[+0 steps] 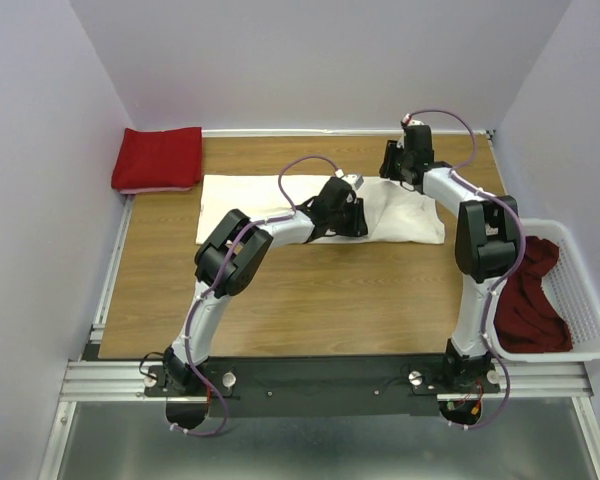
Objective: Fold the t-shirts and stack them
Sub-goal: Fold the tshirt
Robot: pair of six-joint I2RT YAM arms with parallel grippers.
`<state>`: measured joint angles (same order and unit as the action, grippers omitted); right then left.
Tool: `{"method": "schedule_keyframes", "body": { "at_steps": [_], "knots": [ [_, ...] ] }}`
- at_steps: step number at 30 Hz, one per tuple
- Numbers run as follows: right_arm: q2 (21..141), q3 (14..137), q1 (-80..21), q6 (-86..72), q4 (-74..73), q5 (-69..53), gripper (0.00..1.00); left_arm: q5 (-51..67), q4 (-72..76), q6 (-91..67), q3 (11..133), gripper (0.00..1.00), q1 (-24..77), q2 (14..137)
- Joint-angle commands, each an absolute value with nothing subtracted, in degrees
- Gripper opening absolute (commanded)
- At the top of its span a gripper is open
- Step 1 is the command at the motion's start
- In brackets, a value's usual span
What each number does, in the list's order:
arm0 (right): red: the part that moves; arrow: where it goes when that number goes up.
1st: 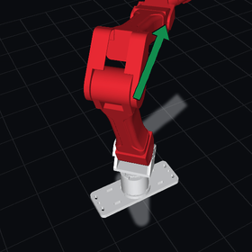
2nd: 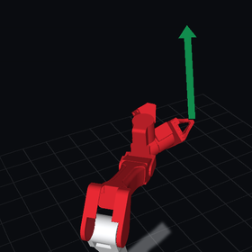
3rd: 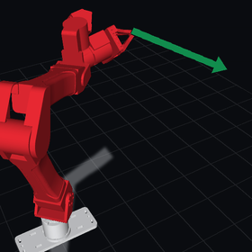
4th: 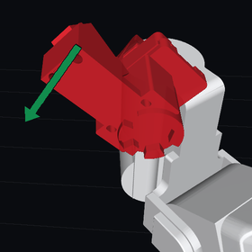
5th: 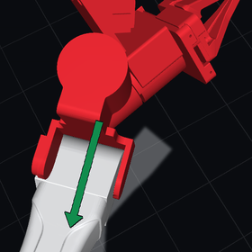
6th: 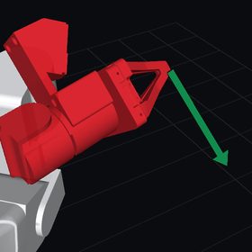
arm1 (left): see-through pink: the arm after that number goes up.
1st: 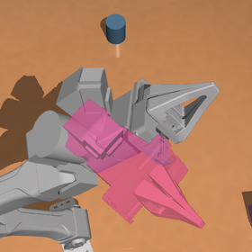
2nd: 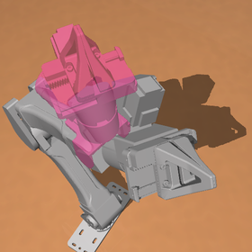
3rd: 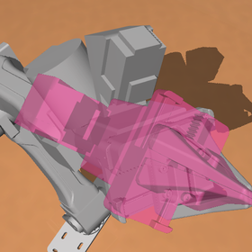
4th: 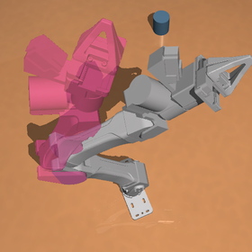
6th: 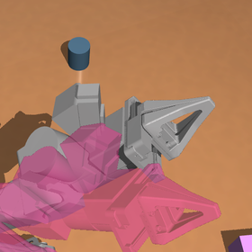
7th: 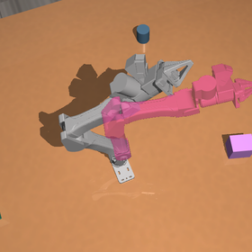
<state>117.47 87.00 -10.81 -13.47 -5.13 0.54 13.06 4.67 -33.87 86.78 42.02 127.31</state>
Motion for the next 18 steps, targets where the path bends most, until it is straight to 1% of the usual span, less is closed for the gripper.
{"method": "schedule_keyframes", "body": {
  "at_steps": [1, 5, 12, 15, 18],
  "knots": [
    [122.06, 90.87, -8.45, -9.67, -9.05, -7.72, 0.49, 14.85, 4.13, -33.14, 87.8, 0.42, 42.19, 128.94],
    [125.67, 93.34, -6.95, -9.23, -10.28, -14.65, 0.49, 14.94, 4.13, -33.22, 87.63, 0.42, 42.19, 128.94],
    [128.23, 96.41, -6.77, -6.95, -12.82, -24.33, 0.47, 14.77, 4.13, -33.13, 87.54, 0.42, 42.19, 129.02],
    [128.85, 97.12, -6.68, -5.54, -15.19, -26.71, 0.45, 14.77, 3.96, -33.13, 87.36, 0.42, 42.19, 129.02],
    [128.24, 96.16, -6.68, -5.19, -16.08, -27.59, 0.4, 14.76, 4.04, -33.22, 87.1, 0.42, 42.19, 128.93]
  ]
}}
